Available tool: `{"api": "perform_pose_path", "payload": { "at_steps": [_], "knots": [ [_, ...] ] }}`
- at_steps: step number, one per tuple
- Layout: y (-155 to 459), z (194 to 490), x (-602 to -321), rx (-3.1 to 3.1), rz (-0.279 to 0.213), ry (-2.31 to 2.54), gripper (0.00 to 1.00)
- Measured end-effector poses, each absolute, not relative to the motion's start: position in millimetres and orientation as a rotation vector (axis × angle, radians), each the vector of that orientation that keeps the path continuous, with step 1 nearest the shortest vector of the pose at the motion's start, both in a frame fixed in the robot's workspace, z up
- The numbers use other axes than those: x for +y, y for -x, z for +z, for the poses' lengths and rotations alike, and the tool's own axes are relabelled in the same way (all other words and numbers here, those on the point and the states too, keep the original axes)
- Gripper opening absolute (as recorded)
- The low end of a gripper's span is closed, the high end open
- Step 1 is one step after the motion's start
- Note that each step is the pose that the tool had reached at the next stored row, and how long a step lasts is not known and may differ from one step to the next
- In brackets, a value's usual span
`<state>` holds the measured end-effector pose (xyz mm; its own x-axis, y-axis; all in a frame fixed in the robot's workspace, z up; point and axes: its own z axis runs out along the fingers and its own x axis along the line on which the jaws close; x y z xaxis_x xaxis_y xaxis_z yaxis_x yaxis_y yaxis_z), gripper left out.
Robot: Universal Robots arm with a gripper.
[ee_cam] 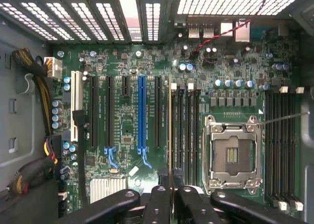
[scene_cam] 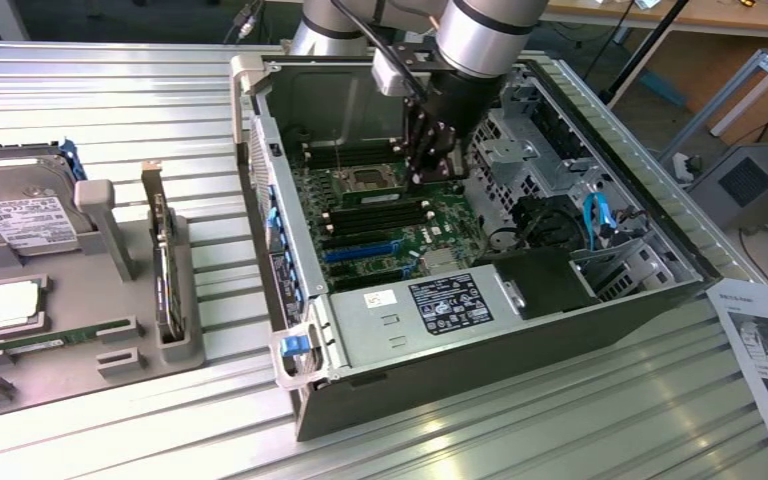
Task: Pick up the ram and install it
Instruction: 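Insert the ram into the slot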
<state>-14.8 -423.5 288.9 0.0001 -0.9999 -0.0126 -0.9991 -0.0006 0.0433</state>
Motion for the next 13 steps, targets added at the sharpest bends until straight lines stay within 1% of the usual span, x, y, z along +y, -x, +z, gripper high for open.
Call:
{"api": "perform_pose_path", "payload": {
  "at_steps": [7, 13],
  "knots": [
    [12.2, 288.2, -423.3, -2.205, -0.062, -2.206, 0.12],
    [12.2, 279.0, -423.5, -2.205, -0.062, -2.206, 0.12]
  ]
}}
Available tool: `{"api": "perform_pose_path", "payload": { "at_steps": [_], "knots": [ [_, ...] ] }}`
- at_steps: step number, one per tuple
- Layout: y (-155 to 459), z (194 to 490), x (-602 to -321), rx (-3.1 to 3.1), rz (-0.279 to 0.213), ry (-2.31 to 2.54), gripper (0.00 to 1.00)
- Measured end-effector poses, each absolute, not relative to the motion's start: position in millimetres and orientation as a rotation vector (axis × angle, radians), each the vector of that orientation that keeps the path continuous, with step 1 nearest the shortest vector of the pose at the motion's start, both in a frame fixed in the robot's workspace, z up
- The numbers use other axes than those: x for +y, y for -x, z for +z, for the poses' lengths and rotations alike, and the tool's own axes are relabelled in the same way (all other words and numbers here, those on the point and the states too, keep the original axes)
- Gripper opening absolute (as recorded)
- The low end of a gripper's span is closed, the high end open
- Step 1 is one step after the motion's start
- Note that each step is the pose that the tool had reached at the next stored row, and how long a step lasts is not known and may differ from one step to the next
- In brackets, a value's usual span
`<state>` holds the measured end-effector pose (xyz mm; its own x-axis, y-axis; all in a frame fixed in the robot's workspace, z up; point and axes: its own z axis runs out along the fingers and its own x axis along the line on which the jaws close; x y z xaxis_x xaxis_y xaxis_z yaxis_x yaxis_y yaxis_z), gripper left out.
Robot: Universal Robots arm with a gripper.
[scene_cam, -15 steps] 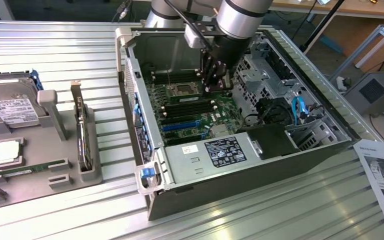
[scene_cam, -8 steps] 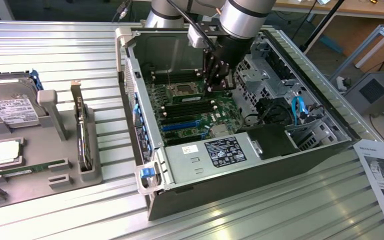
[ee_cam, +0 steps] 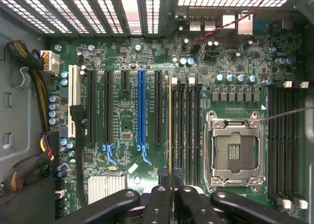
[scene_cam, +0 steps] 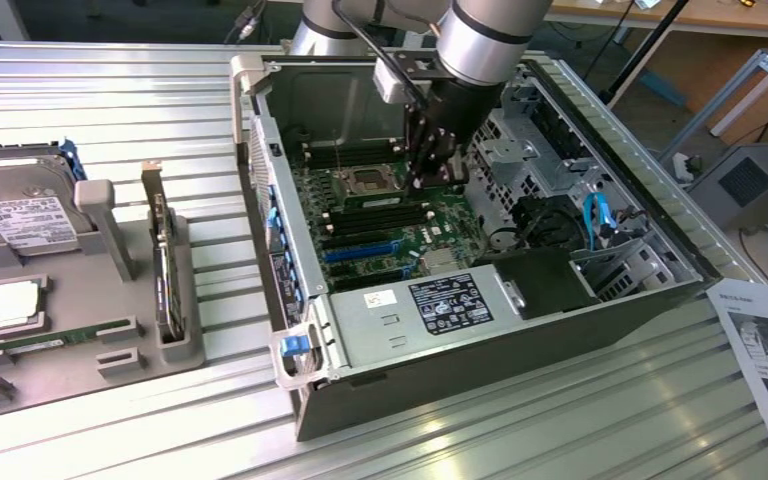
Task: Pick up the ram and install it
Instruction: 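Insert the ram into the slot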
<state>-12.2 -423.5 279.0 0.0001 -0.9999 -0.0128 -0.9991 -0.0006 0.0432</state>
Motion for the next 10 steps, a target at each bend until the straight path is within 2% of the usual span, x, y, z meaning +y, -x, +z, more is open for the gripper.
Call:
{"api": "perform_pose_path", "payload": {
  "at_steps": [10],
  "knots": [
    [12.2, 262.7, -423.4, -2.205, -0.062, -2.206, 0.12]
  ]
}}
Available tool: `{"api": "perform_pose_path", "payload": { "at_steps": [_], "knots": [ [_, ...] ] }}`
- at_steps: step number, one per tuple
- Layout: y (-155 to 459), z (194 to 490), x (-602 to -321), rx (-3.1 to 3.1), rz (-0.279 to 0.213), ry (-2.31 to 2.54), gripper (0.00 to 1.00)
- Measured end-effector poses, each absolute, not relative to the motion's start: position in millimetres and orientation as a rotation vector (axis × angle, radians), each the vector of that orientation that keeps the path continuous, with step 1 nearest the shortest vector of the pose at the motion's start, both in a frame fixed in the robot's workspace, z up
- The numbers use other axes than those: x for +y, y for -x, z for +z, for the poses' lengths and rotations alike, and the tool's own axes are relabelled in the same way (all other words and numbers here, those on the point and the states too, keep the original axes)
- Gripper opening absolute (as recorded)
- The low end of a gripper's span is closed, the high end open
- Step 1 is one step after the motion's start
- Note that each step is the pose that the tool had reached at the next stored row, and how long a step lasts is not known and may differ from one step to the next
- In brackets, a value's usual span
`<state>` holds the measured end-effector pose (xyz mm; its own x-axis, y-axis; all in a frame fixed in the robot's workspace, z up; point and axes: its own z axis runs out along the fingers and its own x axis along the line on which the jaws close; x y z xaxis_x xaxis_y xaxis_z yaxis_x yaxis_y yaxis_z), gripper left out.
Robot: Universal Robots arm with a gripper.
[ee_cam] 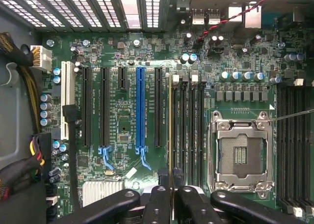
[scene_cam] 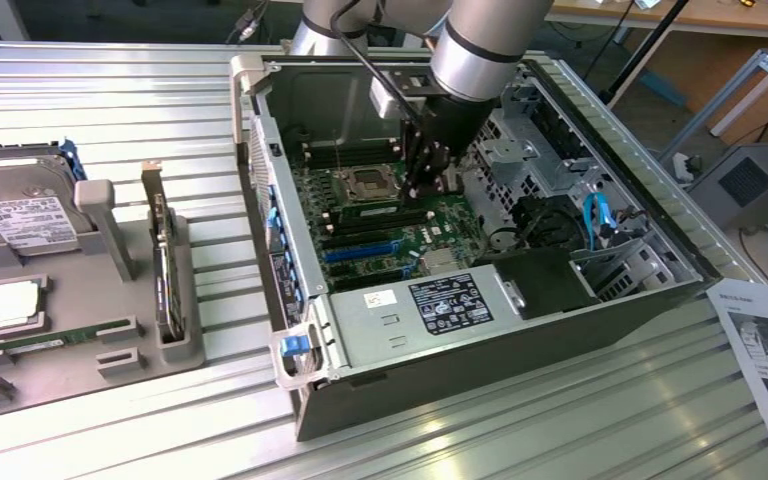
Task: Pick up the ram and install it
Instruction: 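Insert the ram into the slot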
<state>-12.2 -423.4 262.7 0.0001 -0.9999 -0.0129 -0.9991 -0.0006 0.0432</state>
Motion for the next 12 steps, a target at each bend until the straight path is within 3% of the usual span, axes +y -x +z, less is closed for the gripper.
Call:
{"api": "perform_pose_path", "payload": {
  "at_steps": [12],
  "knots": [
    [12.2, 259.1, -422.9, -2.208, -0.068, -2.209, 0.12]
  ]
}}
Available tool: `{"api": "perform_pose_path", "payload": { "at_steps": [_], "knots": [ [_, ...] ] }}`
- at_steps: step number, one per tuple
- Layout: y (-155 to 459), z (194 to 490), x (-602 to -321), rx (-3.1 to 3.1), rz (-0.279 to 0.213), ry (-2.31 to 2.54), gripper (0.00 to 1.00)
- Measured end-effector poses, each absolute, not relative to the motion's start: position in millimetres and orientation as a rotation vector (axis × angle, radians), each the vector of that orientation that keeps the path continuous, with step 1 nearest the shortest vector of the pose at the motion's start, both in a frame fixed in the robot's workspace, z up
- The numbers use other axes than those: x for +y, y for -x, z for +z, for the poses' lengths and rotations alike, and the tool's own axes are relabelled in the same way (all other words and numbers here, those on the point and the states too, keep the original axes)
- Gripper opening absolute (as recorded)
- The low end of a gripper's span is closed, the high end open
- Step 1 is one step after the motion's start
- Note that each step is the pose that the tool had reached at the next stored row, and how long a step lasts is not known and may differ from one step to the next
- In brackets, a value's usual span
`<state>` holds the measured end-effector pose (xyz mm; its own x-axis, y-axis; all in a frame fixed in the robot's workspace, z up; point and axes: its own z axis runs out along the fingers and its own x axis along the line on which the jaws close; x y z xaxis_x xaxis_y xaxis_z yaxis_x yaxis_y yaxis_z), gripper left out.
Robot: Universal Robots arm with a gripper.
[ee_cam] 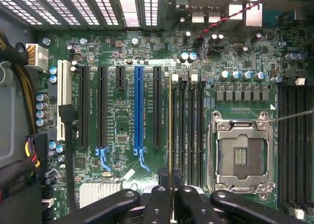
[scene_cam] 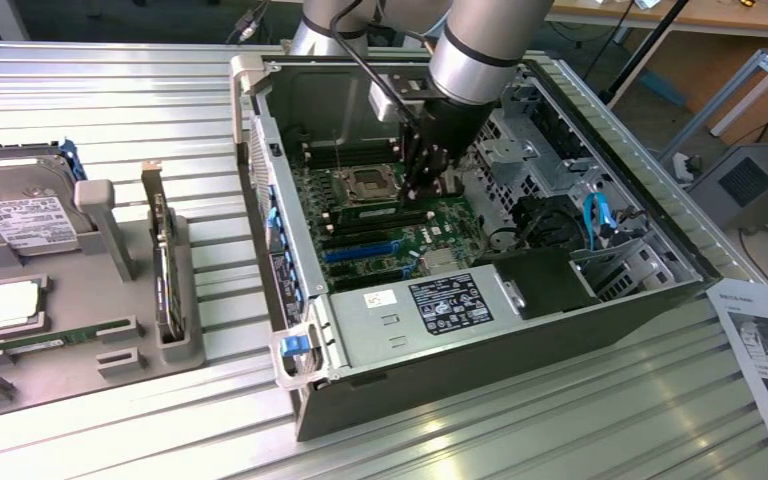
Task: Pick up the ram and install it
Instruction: 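Insert the ram into the slot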
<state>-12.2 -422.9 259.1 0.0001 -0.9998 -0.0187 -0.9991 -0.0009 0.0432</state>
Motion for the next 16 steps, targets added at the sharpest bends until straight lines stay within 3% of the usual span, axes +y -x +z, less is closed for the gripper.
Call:
{"api": "perform_pose_path", "payload": {
  "at_steps": [16],
  "knots": [
    [12.2, 249.8, -419.7, -2.213, -0.080, -2.214, 0.12]
  ]
}}
